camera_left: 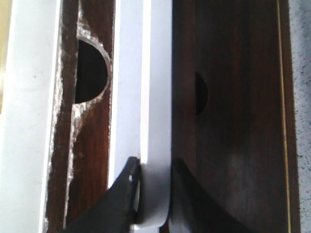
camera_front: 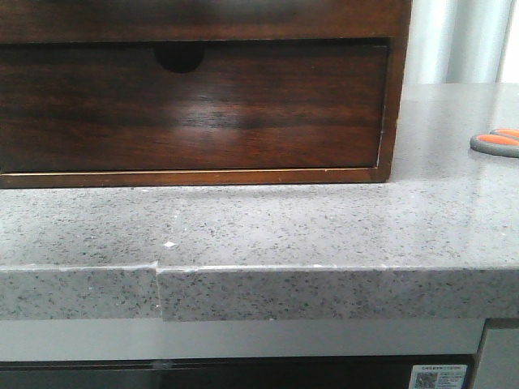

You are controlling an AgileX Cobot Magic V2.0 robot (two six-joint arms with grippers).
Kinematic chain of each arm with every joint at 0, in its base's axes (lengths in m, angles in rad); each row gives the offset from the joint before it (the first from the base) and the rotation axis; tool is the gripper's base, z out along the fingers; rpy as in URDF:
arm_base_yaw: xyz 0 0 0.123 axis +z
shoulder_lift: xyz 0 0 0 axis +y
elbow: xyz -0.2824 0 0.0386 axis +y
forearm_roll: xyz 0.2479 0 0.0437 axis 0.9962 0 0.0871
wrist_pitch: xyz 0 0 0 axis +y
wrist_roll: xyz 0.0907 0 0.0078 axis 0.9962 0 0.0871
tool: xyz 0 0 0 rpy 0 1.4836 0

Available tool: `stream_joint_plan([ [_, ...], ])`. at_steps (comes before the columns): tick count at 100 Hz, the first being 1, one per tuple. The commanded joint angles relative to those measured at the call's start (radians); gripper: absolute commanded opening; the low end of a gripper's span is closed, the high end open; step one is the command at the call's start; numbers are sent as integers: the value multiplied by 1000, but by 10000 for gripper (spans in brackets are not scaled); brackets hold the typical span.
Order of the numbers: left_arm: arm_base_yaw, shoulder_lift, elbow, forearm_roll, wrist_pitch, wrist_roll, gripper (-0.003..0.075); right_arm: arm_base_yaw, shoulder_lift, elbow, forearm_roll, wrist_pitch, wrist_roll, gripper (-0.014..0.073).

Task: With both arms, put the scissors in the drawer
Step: 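Pull the wooden drawer out toward the robot with the left gripper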

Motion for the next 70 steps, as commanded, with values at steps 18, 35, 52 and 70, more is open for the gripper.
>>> stream_joint_plan([
  [18, -64, -112, -12, -56, -18, -50, -22, 18, 14, -25, -6, -76, -7, -61],
  [35, -107, -164, 5, -70, -13, -50, -21, 20, 14, -25, -6, -75, -7, -61],
  [52, -162, -222, 27, -75, -12, -50, -21, 20, 14, -25, -6, -74, -7, -61],
  [70, -226, -271, 67, -81, -11, -50, -21, 20, 14, -25, -6, -73, -7, -61],
])
